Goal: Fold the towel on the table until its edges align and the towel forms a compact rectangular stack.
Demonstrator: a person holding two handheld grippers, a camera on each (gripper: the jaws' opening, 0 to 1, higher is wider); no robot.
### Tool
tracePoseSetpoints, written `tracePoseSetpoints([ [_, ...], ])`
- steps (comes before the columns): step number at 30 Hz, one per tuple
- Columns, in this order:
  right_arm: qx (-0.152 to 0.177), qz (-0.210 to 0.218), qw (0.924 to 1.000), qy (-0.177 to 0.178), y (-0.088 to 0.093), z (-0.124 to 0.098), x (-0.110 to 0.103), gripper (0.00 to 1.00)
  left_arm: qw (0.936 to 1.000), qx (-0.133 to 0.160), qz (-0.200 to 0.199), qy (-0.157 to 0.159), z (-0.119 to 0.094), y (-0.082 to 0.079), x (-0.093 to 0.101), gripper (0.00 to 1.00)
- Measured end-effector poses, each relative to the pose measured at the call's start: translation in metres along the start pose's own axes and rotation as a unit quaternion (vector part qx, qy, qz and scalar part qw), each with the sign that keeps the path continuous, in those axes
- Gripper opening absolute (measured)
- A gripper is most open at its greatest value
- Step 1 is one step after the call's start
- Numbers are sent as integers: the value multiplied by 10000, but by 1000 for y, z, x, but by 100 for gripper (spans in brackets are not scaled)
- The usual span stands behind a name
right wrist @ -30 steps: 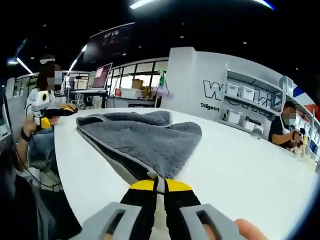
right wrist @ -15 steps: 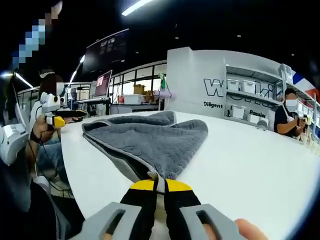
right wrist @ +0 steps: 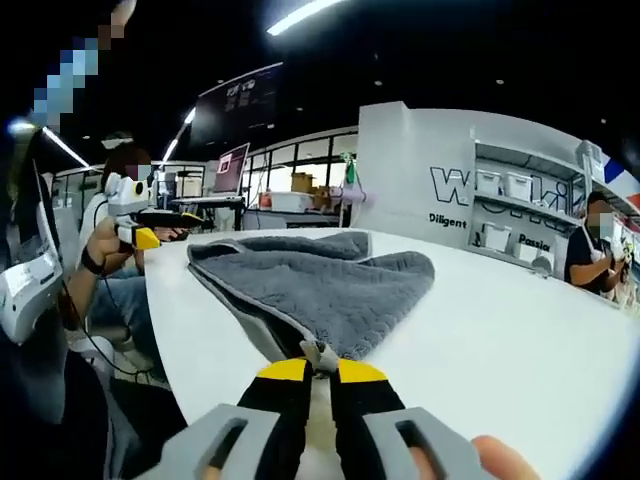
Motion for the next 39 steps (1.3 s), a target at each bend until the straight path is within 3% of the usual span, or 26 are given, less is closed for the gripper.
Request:
tracePoseSetpoints([
  [3, 98, 244, 9996, -49, -5, -4, 5, 19, 10000, -45, -30, 73, 17, -8, -15, 92],
  [6, 367, 586, 9974, 183, -18, -8, 22, 23, 9998, -65, -22, 167, 36, -18, -28, 92],
  [9, 564, 738, 9954, 240, -27, -7, 31, 24, 9989, -164, 200, 403, 54, -25, -34, 91],
  [13, 655, 613, 9956, 262, -31, 3, 34, 27, 9943, -314, 540, 869, 78, -27, -23, 88],
  [15, 587, 508, 9968, 192, -29, 8, 32, 31, 9919, -428, 622, 1022, 87, -25, -14, 86],
  [17, 445, 309, 9985, 101, -28, 11, 29, 33, 9897, -357, 720, 1187, 98, -30, -5, 85],
  [24, 484, -41, 9987, -178, -47, 13, 7, 39, 9851, -376, 1059, 1305, 137, -40, 10, 69],
  [32, 461, -349, 9983, -123, -53, 12, -12, 44, 9651, -984, 2062, 1276, 178, -21, 17, 53],
  [37, 560, -411, 9975, -120, -57, 12, -23, 46, 9400, -1355, 2934, 1092, 199, -2, 13, 41],
  [38, 534, -435, 9976, -120, -57, 12, -25, 47, 9364, -1387, 3059, 1018, 202, -1, 11, 38],
  [39, 523, -443, 9976, -94, -58, 11, -26, 49, 9371, -1448, 3043, 909, 204, 1, 9, 35],
])
Point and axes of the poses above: the point that each gripper's makers call its tool centre point, and the gripper's own axes: z roughly forward along the fingers, x roughly to its right, y roughly out of its underside, the point moved 2 cm from there along -z, roughly backward along the fingers, and after that the axes turned 10 degrees about x, right-handed, at the moved point
